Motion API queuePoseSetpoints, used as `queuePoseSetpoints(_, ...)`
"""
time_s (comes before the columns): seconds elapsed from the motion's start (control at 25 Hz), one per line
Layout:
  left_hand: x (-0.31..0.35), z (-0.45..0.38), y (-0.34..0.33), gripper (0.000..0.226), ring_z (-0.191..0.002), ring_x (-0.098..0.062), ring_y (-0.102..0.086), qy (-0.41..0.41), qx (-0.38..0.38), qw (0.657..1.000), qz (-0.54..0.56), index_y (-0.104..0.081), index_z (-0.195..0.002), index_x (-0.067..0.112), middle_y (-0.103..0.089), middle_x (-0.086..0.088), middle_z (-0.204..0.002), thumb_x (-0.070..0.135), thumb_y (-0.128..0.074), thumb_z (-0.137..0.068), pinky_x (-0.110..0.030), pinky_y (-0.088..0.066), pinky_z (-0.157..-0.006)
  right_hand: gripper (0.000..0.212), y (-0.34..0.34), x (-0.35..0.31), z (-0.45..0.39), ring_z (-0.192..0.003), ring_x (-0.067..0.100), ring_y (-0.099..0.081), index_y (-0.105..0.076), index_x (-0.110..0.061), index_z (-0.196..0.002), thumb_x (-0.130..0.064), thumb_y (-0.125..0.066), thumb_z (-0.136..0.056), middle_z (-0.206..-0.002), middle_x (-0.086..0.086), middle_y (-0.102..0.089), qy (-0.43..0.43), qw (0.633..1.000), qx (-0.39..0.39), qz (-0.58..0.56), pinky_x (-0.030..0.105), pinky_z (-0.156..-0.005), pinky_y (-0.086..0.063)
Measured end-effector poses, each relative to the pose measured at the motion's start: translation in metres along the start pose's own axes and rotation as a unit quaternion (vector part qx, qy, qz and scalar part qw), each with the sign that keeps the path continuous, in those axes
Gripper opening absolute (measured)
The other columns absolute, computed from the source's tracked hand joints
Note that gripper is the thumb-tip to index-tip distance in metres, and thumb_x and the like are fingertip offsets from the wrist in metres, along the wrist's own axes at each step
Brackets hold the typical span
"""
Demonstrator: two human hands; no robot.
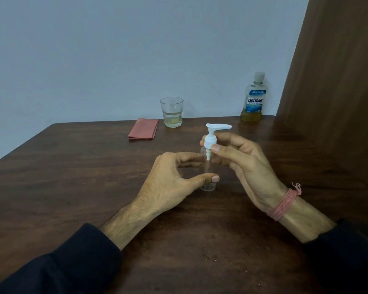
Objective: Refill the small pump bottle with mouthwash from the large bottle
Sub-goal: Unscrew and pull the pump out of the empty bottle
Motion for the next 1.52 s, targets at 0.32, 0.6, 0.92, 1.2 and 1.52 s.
queuePoseSetpoints(0.32, 0.003, 0.001, 0.000, 0.055, -0.121, 0.018, -0.072, -0.006, 0.001, 1.000, -0.005, -0.086, -0.128, 0.034, -0.084, 0.029, -0.121, 0.060, -0.098, -0.081, -0.018, -0.054, -0.099, 0.030, -0.002, -0.003, 0.002, -0.102, 0.022, -0.078, -0.072, -0.017, -0.117, -0.031, -0.084, -0.094, -0.115, 0.006, -0.082, 0.030, 0.996, 0.030, 0.077, 0.044, -0.095, -0.060)
queuePoseSetpoints(0.6, 0.012, 0.002, 0.001, 0.053, -0.119, 0.016, -0.074, -0.018, -0.004, 1.000, -0.023, -0.086, -0.130, 0.032, -0.085, 0.026, -0.122, 0.055, -0.097, -0.083, -0.020, -0.057, -0.109, 0.037, -0.007, -0.007, 0.006, -0.102, 0.019, -0.076, -0.072, -0.033, -0.126, -0.047, -0.080, -0.093, -0.119, -0.002, -0.079, 0.061, 0.988, 0.031, 0.136, 0.032, -0.086, -0.061)
queuePoseSetpoints(0.92, 0.013, 0.002, 0.002, 0.055, -0.115, 0.016, -0.075, -0.022, 0.001, 0.999, -0.033, -0.086, -0.130, 0.031, -0.085, 0.025, -0.123, 0.056, -0.097, -0.083, -0.006, -0.053, -0.101, 0.031, -0.003, -0.009, 0.006, -0.098, 0.012, -0.074, -0.077, -0.033, -0.125, -0.042, -0.075, -0.096, -0.118, -0.004, -0.078, 0.074, 0.981, 0.053, 0.168, 0.038, -0.084, -0.058)
queuePoseSetpoints(1.2, 0.011, 0.003, 0.002, 0.051, -0.116, 0.023, -0.068, -0.024, -0.003, 0.999, -0.021, -0.082, -0.130, 0.041, -0.080, 0.040, -0.115, 0.054, -0.097, -0.083, 0.001, -0.050, -0.100, 0.032, -0.002, -0.015, 0.005, -0.096, 0.024, -0.074, -0.078, -0.031, -0.124, -0.034, -0.085, -0.093, -0.112, -0.005, -0.080, 0.108, 0.973, 0.105, 0.172, 0.048, -0.082, -0.065)
queuePoseSetpoints(1.52, -0.001, -0.006, 0.000, 0.056, -0.102, 0.025, -0.035, -0.052, 0.003, 0.999, 0.005, -0.087, -0.131, 0.030, -0.085, 0.023, -0.124, 0.055, -0.098, -0.083, 0.010, -0.035, -0.077, 0.036, 0.014, -0.051, 0.003, -0.095, 0.012, -0.067, -0.075, -0.019, -0.130, -0.030, -0.081, -0.096, -0.127, 0.002, -0.079, 0.202, 0.970, 0.126, 0.039, 0.027, -0.069, -0.054)
Point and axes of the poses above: each hand's wrist, its own z-axis away from the middle knuckle, its own y-axis out of the back of the hand, x = y × z, the point moved 4 cm from there along -z, towards the middle knuckle
